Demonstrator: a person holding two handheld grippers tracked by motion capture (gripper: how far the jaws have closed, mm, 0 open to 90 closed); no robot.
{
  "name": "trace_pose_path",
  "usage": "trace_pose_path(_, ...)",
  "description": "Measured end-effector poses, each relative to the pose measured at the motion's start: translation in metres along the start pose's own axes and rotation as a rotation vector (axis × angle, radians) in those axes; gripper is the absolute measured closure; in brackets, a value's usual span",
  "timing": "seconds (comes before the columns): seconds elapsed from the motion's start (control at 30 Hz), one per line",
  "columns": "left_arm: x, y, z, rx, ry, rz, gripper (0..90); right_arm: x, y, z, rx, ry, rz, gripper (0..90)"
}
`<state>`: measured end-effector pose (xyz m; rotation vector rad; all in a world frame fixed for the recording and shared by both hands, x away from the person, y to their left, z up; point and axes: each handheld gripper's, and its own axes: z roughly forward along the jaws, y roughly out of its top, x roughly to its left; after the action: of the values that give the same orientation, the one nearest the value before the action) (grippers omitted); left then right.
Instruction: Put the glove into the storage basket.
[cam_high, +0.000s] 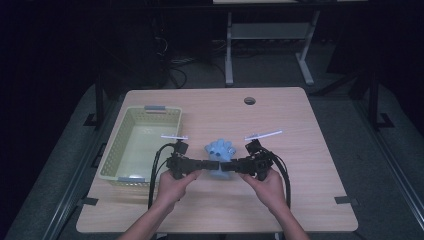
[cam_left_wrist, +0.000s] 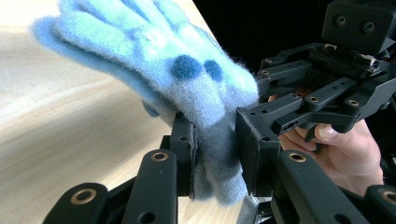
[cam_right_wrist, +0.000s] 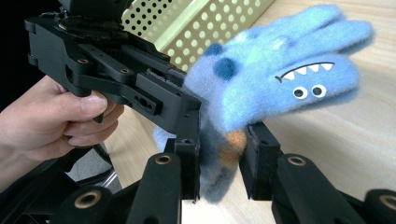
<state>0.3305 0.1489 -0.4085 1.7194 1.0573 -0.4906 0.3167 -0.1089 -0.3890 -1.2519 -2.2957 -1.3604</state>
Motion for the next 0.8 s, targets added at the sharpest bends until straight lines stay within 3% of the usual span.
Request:
trace_pose_path(0.33,0.000,0.006,-0.019,-0.016,0.005,-0.003,68.9,0.008,0.014,0.008,-0.007,0.022,0.002,70.6)
trace_pose_path(0.8,0.004,0.014,-0.047,-0.037,0.028,-0.001,68.9,0.021,0.037,0.025,0.000,0.044,-0.030,70.3)
